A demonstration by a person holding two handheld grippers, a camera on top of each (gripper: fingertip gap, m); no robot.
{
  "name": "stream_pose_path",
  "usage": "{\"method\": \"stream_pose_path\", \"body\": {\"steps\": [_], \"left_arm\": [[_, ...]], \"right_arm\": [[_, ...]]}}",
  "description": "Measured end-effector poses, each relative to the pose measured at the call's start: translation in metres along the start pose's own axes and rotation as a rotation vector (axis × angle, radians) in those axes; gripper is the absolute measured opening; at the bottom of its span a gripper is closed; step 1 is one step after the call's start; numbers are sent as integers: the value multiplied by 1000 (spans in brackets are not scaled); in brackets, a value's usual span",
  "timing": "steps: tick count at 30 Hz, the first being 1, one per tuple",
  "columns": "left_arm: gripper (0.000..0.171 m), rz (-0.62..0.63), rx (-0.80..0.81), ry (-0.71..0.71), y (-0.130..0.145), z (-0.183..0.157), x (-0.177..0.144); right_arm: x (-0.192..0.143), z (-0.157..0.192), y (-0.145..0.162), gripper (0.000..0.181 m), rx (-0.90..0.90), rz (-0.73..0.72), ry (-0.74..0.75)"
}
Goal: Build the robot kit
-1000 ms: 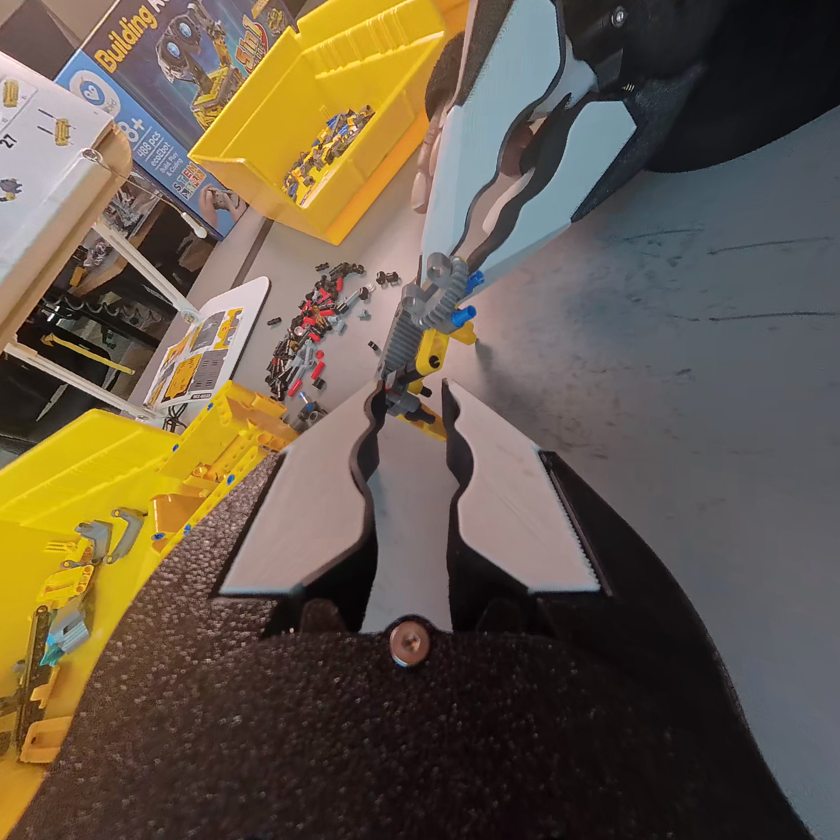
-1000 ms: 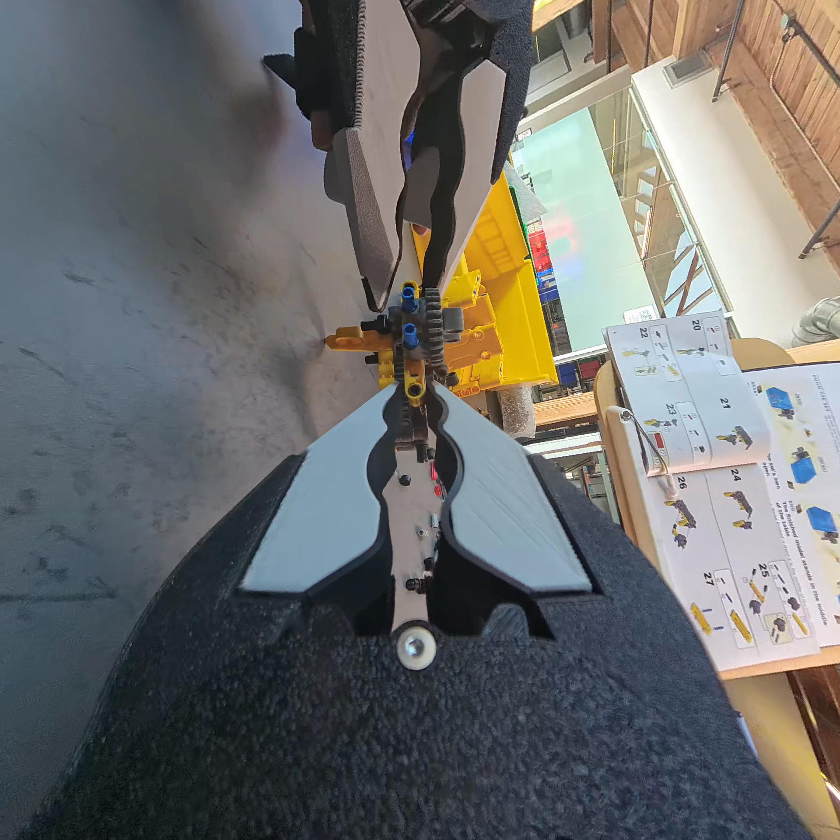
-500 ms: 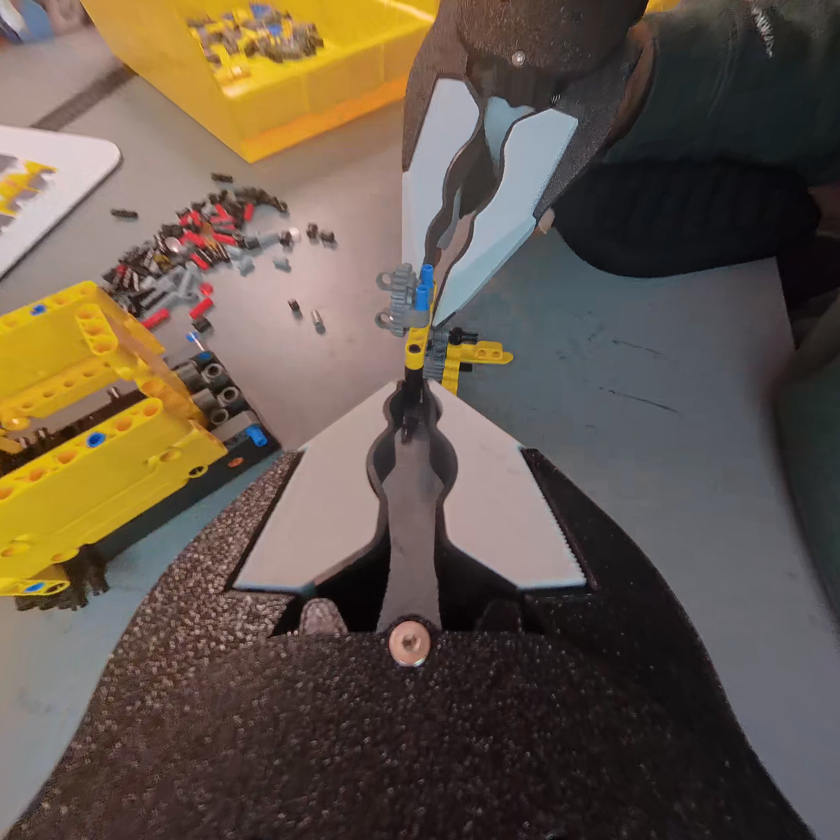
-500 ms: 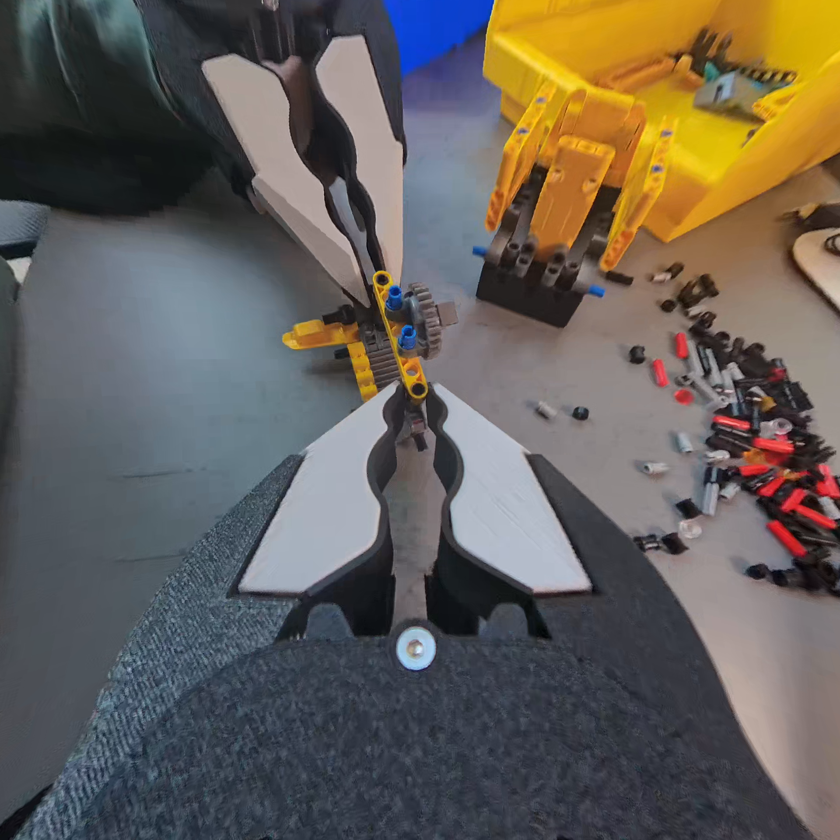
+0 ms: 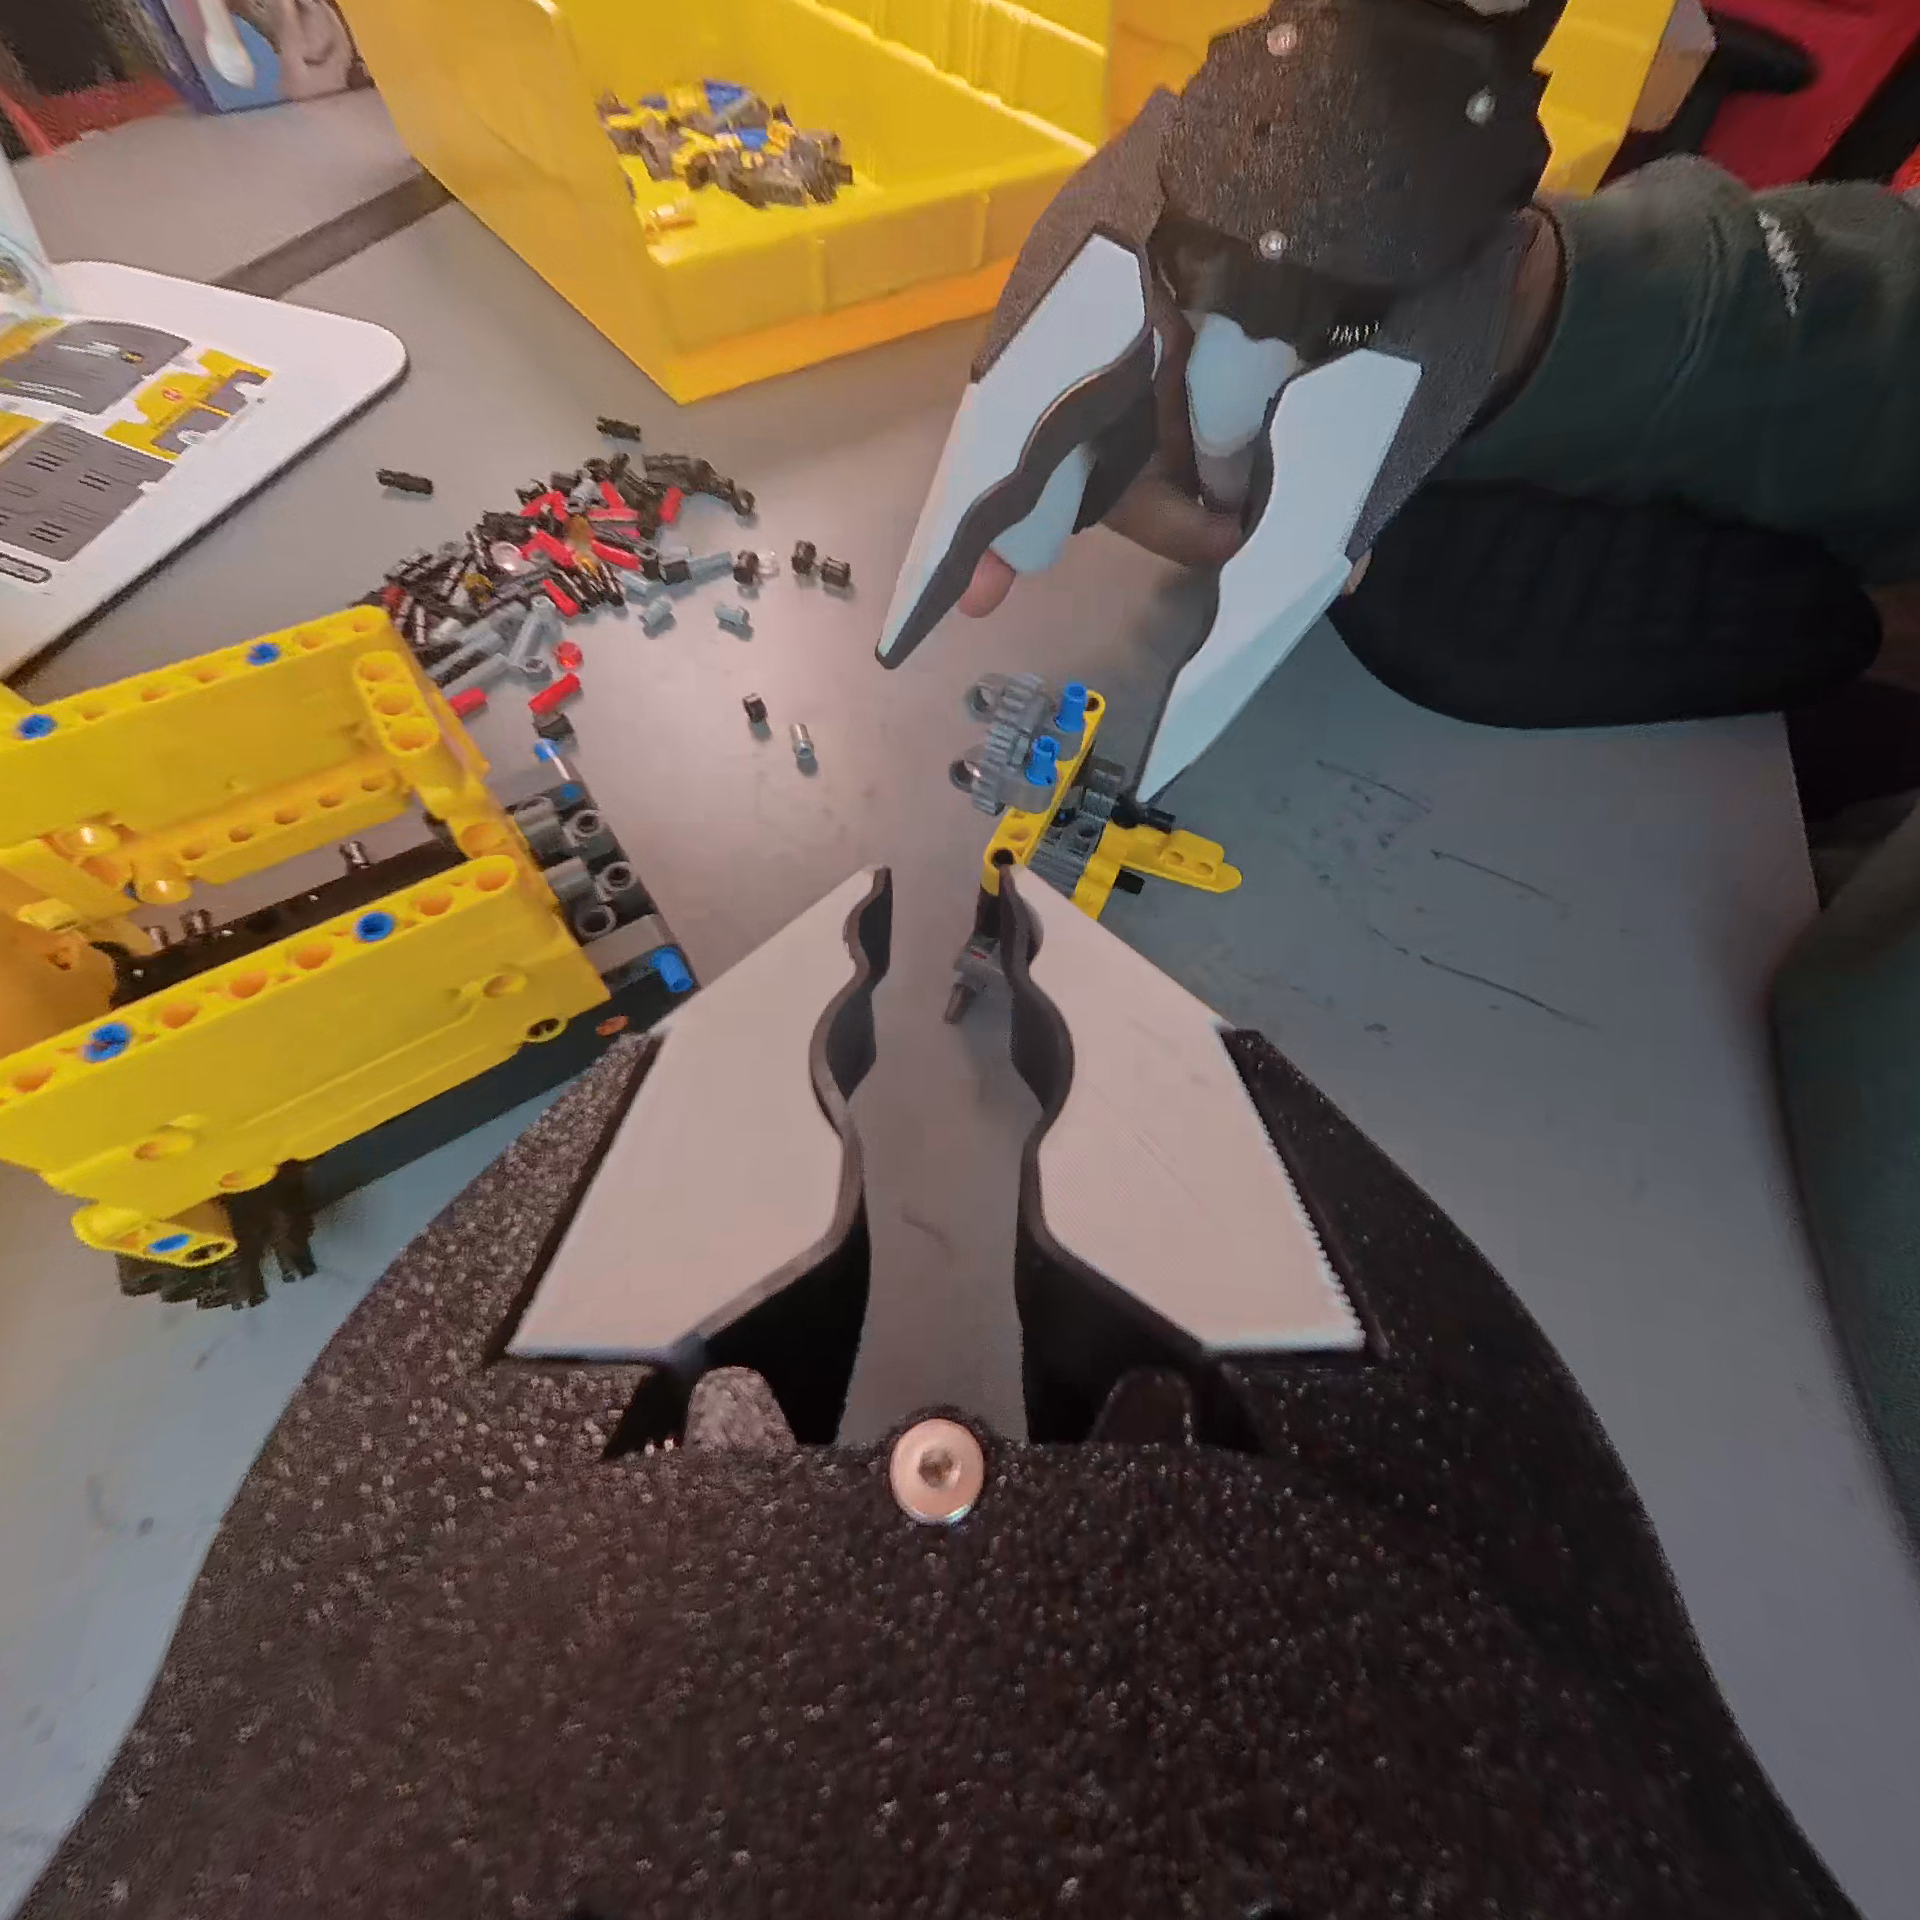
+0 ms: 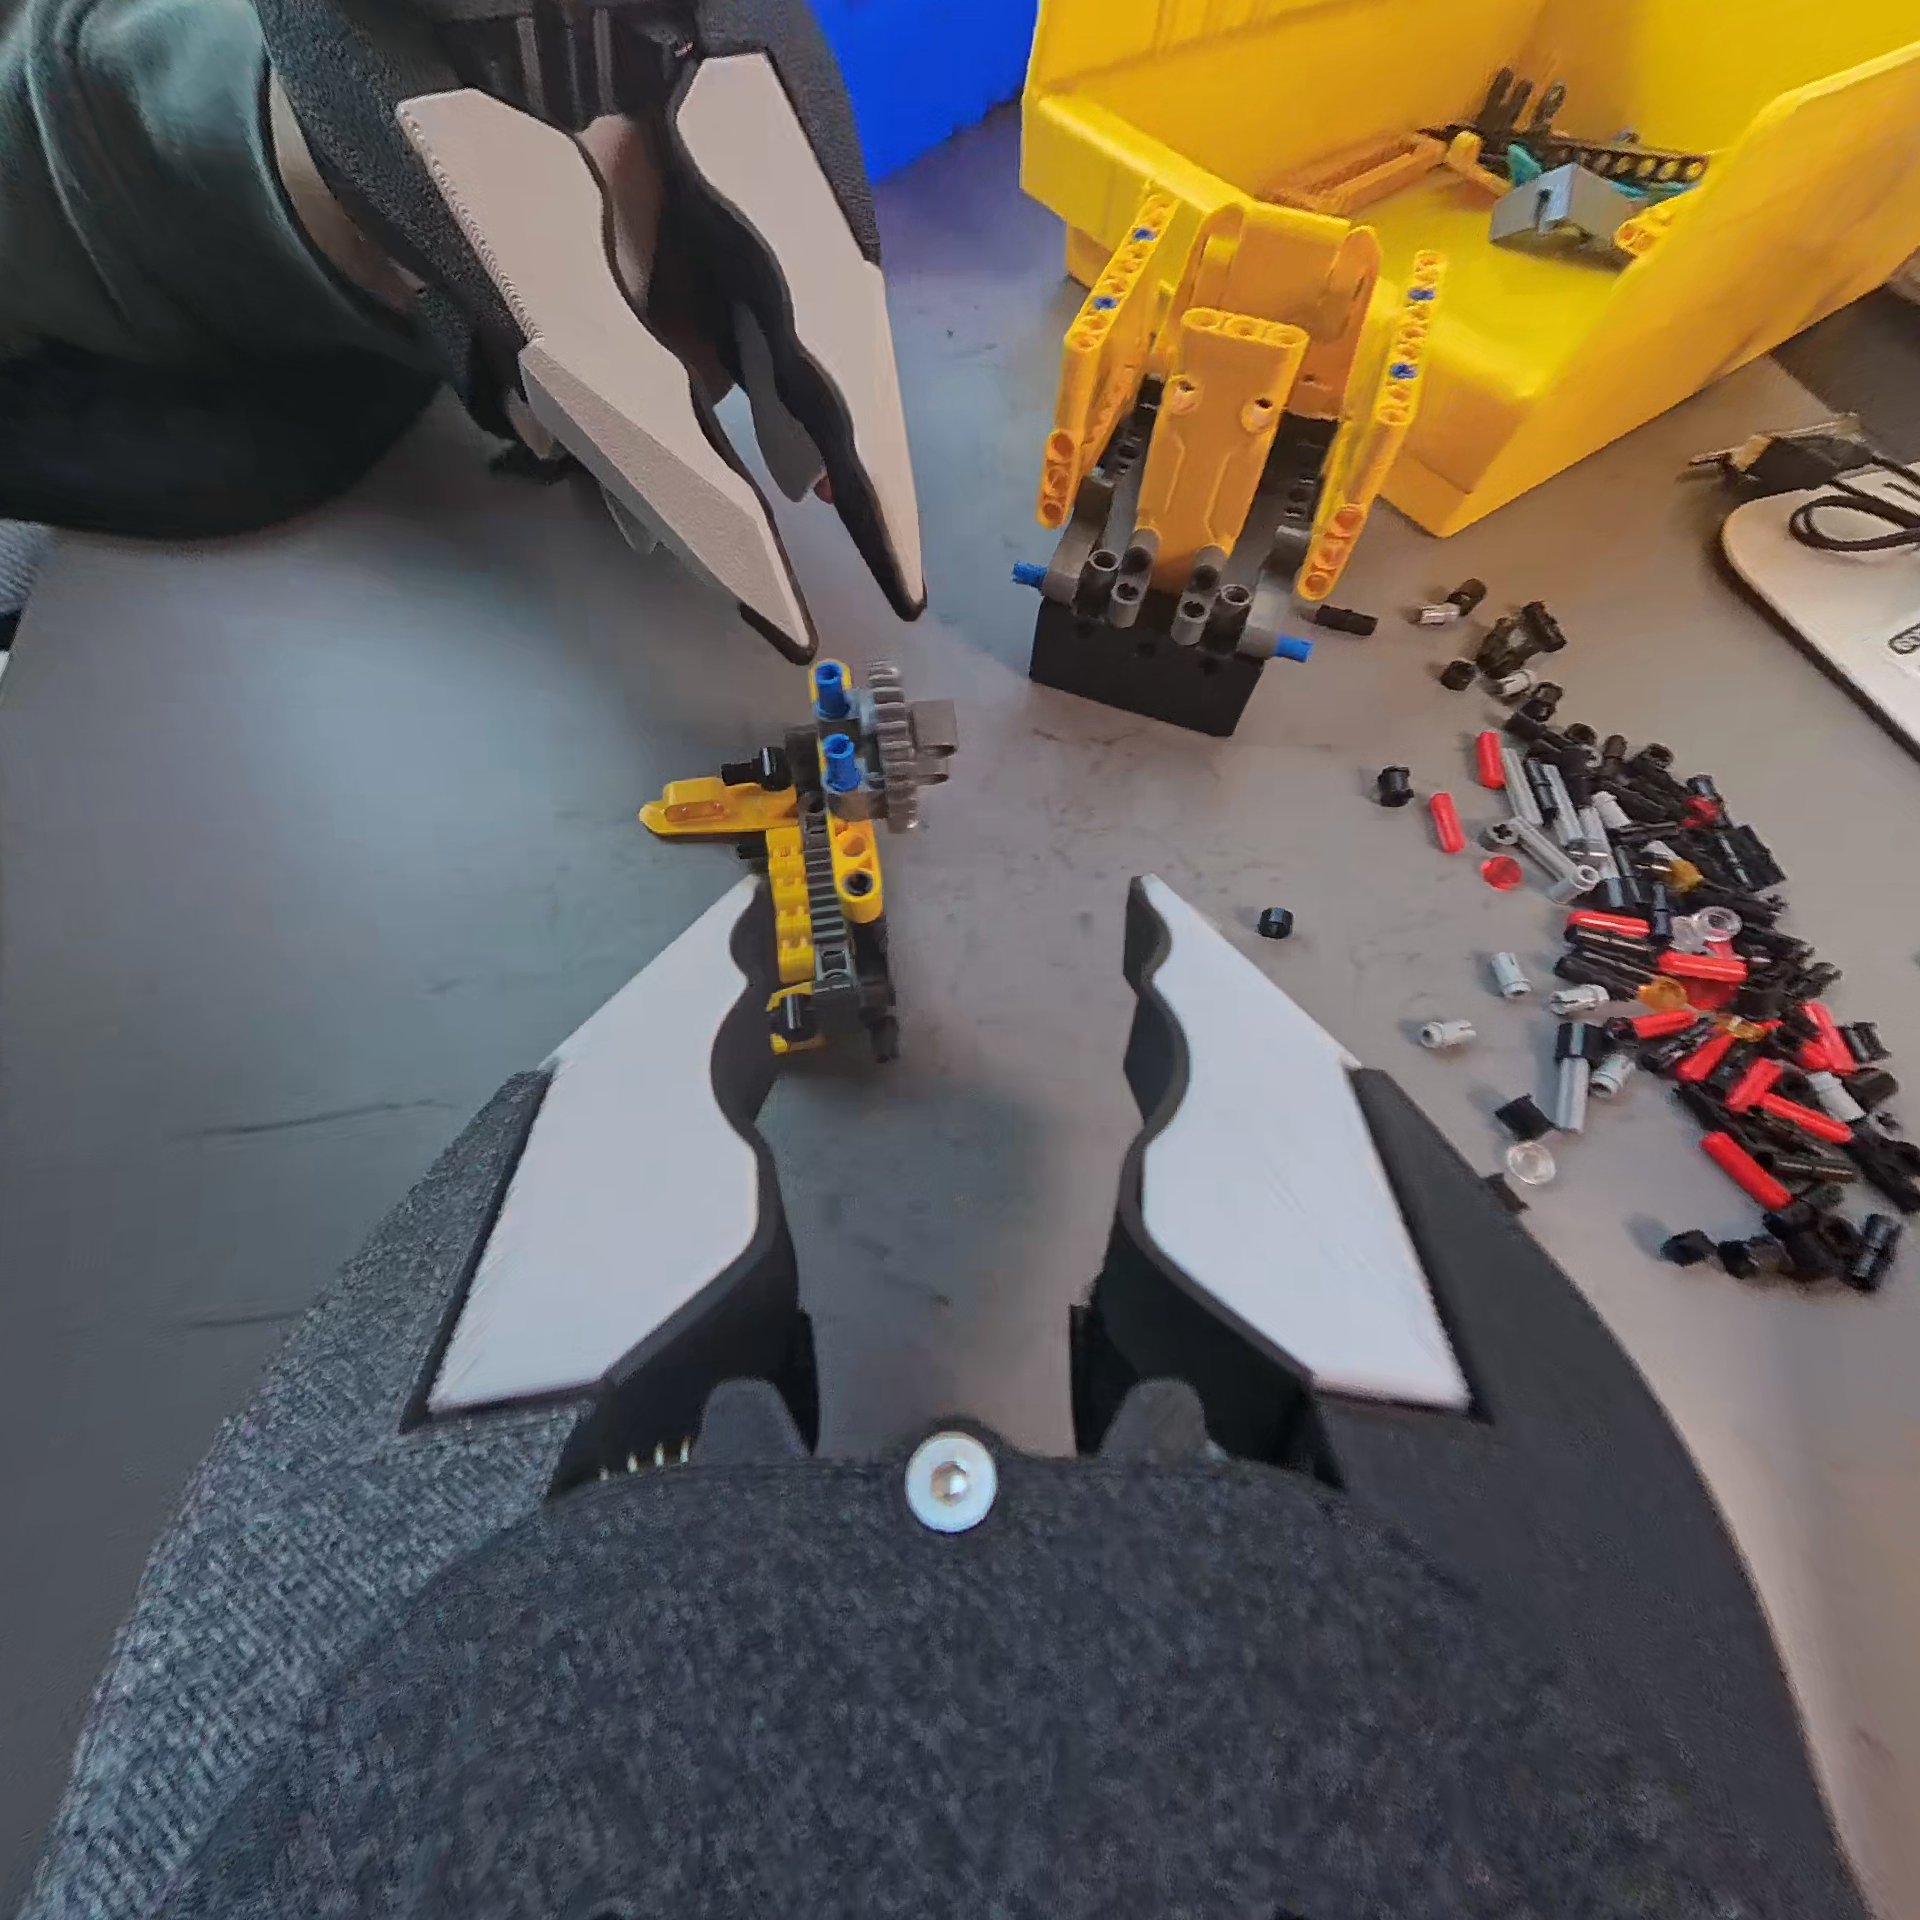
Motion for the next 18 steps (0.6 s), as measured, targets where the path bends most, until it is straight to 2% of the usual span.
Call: {"method": "stream_pose_path", "body": {"steps": [3, 4, 5, 8, 9, 12, 15, 16, 18], "left_arm": [[23, -100, -24, -36, -9, 8, -10], [25, -127, -30, -49, -11, 10, -13], [27, -151, -34, -62, -13, 12, -16], [27, -198, -29, -105, -17, 16, -21], [27, -208, -21, -119, -18, 16, -22], [27, -233, -6, -153, -20, 18, -26], [26, -254, -3, -179, -22, 21, -30], [26, -259, -4, -187, -23, 22, -31], [25, -262, -6, -198, -23, 24, -33]], "right_arm": [[-7, -8, -3, 87, 43, -52, 40], [-9, -10, -3, 88, 52, -57, 43], [-10, -11, -2, 85, 55, -62, 42], [-17, -15, -7, 37, 41, -131, 73], [-19, -19, -9, 32, 49, -156, 96], [-23, -26, -12, 32, 115, -187, 120], [-19, -28, -6, 37, 150, -142, 127], [-19, -28, -6, 36, 139, -135, 134], [-19, -29, -8, 22, 105, -142, 169]]}}
Point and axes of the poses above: each gripper's, where its closed fingertips meet, x out along the fingers, y out of its underside, z = x × y across the jaws, the point moved 5 cm from there along -x, back along the fingers, and after that the axes turned 1 degree about -z, right-handed, at the moved point
